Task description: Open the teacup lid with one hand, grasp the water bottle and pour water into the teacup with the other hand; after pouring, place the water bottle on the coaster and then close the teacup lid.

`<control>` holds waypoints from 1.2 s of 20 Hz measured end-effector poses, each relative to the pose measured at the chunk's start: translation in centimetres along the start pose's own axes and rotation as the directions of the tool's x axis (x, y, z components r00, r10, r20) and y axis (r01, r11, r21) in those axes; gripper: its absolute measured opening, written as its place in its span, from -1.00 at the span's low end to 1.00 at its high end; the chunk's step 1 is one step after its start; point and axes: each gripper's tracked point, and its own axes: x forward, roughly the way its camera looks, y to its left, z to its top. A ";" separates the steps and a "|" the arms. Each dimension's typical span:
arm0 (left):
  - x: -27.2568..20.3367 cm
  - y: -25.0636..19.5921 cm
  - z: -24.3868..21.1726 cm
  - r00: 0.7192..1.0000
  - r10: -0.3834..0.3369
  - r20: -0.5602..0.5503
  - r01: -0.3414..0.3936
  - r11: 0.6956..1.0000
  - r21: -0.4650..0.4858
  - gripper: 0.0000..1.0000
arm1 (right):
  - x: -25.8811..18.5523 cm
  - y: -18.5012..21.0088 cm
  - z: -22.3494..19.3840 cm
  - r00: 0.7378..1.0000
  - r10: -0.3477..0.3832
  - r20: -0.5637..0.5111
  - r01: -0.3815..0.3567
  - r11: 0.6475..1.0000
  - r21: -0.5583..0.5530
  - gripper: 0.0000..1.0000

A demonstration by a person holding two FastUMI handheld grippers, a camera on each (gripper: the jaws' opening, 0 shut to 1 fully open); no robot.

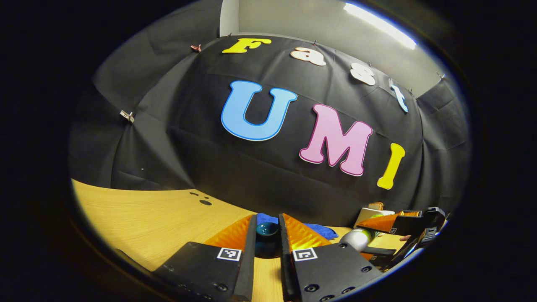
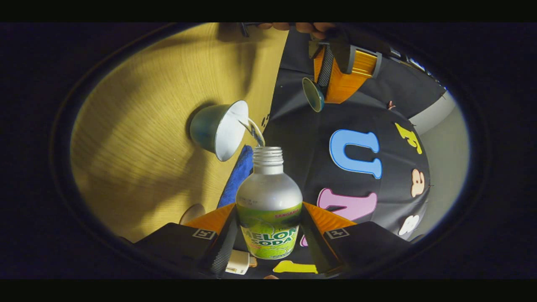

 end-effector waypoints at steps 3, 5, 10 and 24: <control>0.0 0.0 0.0 1.000 0.001 -0.004 -0.001 1.000 0.006 -0.40 | 0.4 -0.9 -0.2 1.000 -0.012 -0.001 0.012 1.000 -0.026 0.58; 0.0 0.0 0.0 1.000 -0.001 -0.004 0.001 1.000 0.007 -0.34 | 0.5 -0.9 -0.3 1.000 -0.014 0.001 0.014 0.999 -0.038 0.58; 0.0 0.0 -0.2 1.000 -0.004 -0.012 0.004 1.000 0.011 -0.34 | 0.7 -1.2 -0.3 1.000 -0.001 0.014 0.002 0.995 -0.099 0.65; 0.1 0.0 -0.2 1.000 -0.004 -0.015 0.004 1.000 -0.002 -0.40 | 1.0 -2.9 0.9 0.994 -0.076 0.078 0.098 0.937 -0.335 0.58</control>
